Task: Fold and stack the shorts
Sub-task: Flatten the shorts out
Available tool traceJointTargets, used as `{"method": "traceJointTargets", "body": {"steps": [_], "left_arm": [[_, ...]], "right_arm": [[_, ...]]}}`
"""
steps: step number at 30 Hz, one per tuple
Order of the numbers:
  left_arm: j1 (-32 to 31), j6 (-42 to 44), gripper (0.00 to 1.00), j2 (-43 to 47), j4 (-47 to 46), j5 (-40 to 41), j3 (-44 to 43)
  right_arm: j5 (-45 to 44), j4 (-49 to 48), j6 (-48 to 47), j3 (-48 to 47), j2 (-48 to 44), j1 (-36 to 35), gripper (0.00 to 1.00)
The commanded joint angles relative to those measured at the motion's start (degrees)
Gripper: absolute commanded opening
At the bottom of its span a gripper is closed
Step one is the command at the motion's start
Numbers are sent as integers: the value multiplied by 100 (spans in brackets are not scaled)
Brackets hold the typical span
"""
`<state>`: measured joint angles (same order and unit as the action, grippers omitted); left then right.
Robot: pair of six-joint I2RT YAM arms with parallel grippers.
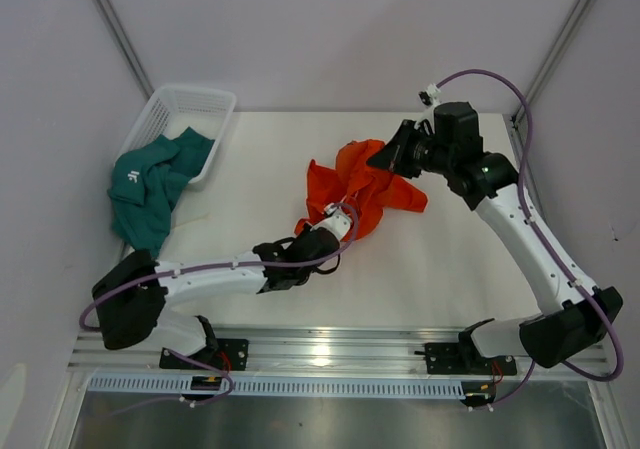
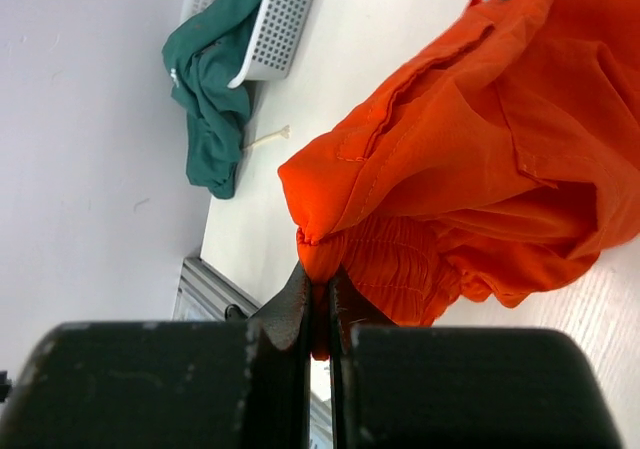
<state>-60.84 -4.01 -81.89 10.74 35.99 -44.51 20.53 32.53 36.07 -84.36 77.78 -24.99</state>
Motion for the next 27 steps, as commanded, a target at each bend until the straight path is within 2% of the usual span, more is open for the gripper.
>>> {"method": "traceJointTargets", "body": {"steps": [1,5,6,9,10,15,17,20,23,27], "left_arm": [[-173,-267,0,734,638,-283,-584],[-525,-372,0,1411,1438,-890,-1348],[-569,-468,0,1543,1831,-1048,-1819],[-719,-653,0,2079,2491,-1515,-2288],[-736,-680,0,2324,2633,-1629,-2777],[-737,-637,0,2984,3100,-2402,-3871],[-736,-592,0,3221,3188,-2430,-4257],[-736,-653,0,3057,3670,-1974,-4783],[-737,-776,0,2644,4258,-1490,-5303],[-570,-829,0,2248,4331,-1480,-5541]], "right_arm": [[-355,261,355,-536,-360,30,0],[-857,744,795,-1266,-632,38,0],[-919,789,857,-1450,-754,38,0],[-956,781,1121,-2127,-948,38,0],[-877,711,1165,-2224,-1114,38,0],[-524,219,1577,-2217,-1747,30,0],[-672,157,1648,-2129,-2054,30,0],[-954,139,1640,-2024,-2336,38,0],[-1350,305,1596,-2023,-2250,30,0],[-1456,306,1613,-1813,-1934,38,0]]}}
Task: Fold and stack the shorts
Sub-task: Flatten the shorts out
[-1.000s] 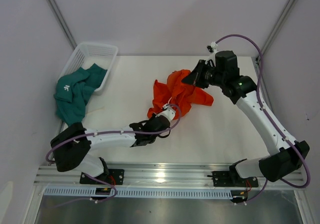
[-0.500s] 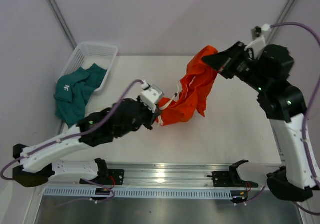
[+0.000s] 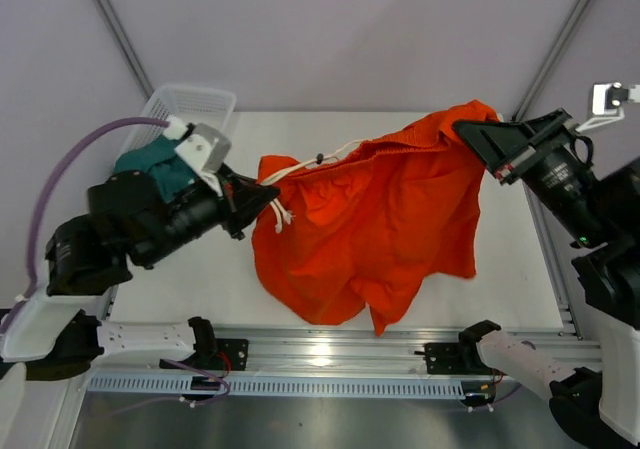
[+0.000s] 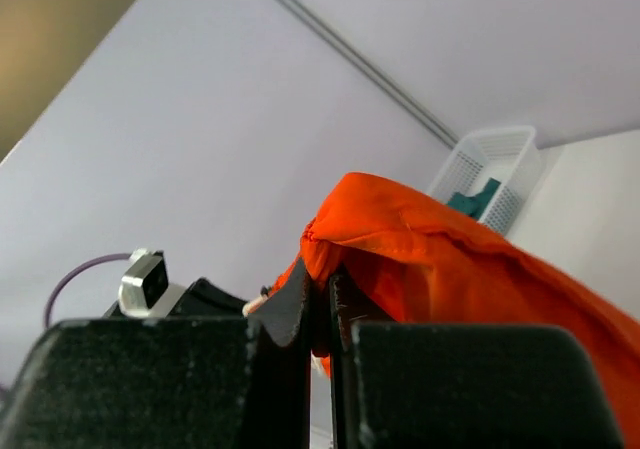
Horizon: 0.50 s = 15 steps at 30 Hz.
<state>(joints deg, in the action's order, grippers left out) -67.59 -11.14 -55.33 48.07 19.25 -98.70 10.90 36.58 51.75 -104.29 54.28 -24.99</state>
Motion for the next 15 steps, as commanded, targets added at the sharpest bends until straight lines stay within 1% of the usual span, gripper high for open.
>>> {"method": "traceJointTargets", "body": {"steps": [1,3,4,6,7,10,12,13,15], "left_arm": [[393,-117,0,-452,615,81,-150],[946,-38,0,-644,721,-270,-307],[1628,67,0,-724,730,-812,-343],[2169,164,0,-926,756,-1176,-571],[2389,278,0,-1127,765,-1299,-659],[2400,463,0,-1365,765,-1432,-1299],[2400,472,0,-1410,800,-1573,-1520],[2400,463,0,-1428,861,-1590,-1826],[2400,419,0,-1410,932,-1678,-1960]], "right_arm": [[-492,-229,3,355,469,38,0],[-501,-387,-41,479,661,38,0],[-483,-501,-103,523,732,56,0],[-378,-634,-165,506,978,117,0],[-186,-791,-182,480,1049,196,0],[105,-1230,-138,515,1137,346,0],[176,-1346,-86,515,1120,416,0],[193,-1425,-103,506,1059,425,0],[264,-1469,-165,506,971,451,0]]}}
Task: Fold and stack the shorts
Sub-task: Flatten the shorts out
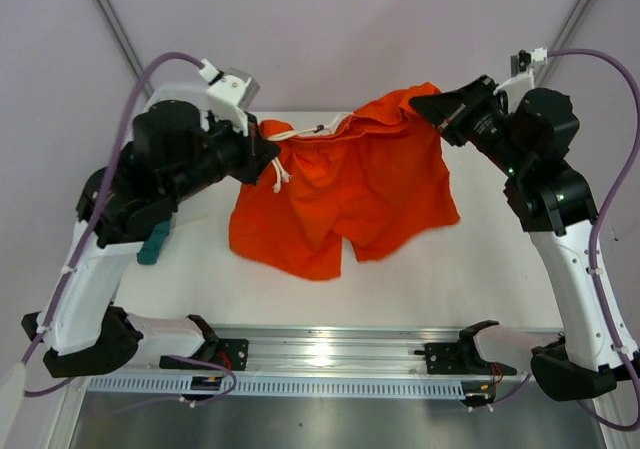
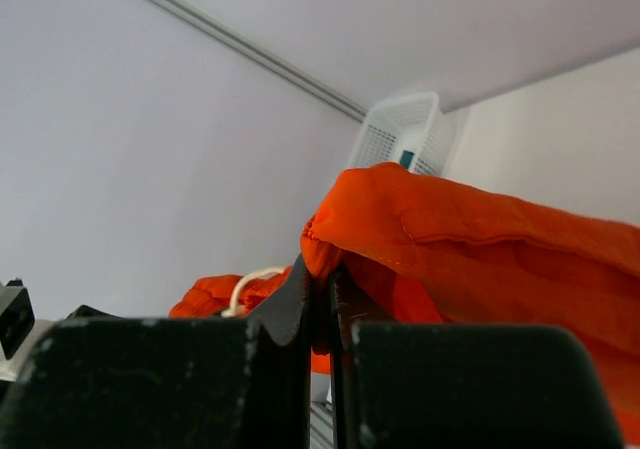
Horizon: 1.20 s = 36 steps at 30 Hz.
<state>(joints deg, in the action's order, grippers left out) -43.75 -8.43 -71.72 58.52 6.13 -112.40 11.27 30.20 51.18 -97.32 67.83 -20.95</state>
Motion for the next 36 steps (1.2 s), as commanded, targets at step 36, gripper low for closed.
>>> {"method": "traceJointTargets", "body": {"steps": [36], "left_arm": [[1288,-607,0,-1412,-1738,-1395,2219]], "right_arm": [[-221,-1514,1078,3042,-641,793,0]]}}
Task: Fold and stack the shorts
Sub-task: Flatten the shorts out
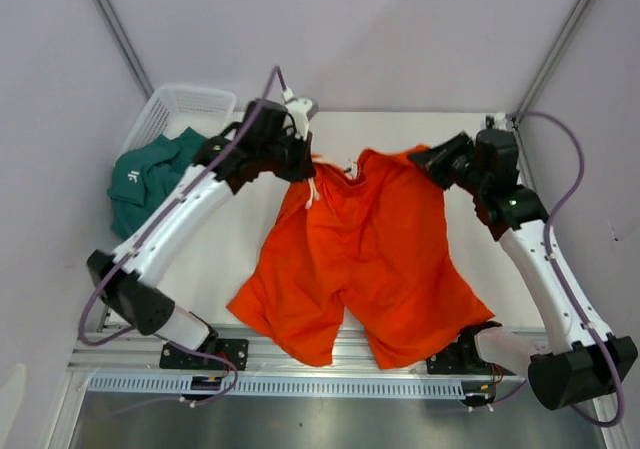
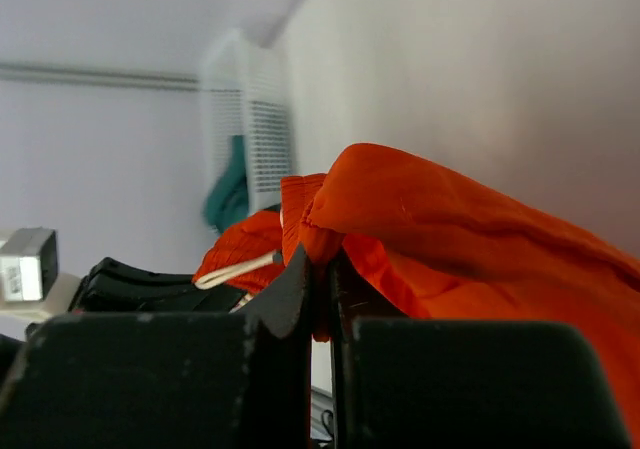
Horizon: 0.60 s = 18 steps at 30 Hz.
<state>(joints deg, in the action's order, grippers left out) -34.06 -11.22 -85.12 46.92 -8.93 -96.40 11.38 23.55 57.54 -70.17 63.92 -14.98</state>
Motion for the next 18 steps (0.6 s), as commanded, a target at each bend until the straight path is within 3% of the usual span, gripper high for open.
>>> {"method": "traceJointTargets", "body": {"steps": [1,5,6,9,10,11,12,13,15,17,18], "left_arm": [[400,-371,0,-205,-691,58,875],[760,-547,0,-1074,-1193,-91,931],[891,-582,0,-1303,-1159,-100,791],[1086,-600,0,-2278,-713,92,-839],[1130,-626,19,-2690,-580,450,-1454],[1165,-670,50,-2877,-396,688,-2096],[1226,-775,94,-3052,-176,1004,-2407],[1253,-828,99,-3211,278,1355,-2984],[1341,-820,99,-3414,572,1929,-3542],[1446,-776,99,-3109,503,2026,-3387],[1481,-785,99,-2959,390,2061,-3255]], "right_arm": [[-380,-948,460,546,-170,241,0],[-356,-1721,495,400,821,601,0],[-199,-2157,486,216,1511,698,0],[618,-2768,74,-1109,2744,918,0],[881,-2716,-22,-1539,3532,944,10],[893,-2080,-276,-2492,3896,971,45],[823,-1700,-452,-2997,4231,962,85],[735,-1322,-645,-3437,4756,953,99],[507,-467,-1138,-4170,4989,945,99],[497,-692,-1428,-3901,4701,910,100],[436,-790,-1612,-3333,4500,875,99]]}}
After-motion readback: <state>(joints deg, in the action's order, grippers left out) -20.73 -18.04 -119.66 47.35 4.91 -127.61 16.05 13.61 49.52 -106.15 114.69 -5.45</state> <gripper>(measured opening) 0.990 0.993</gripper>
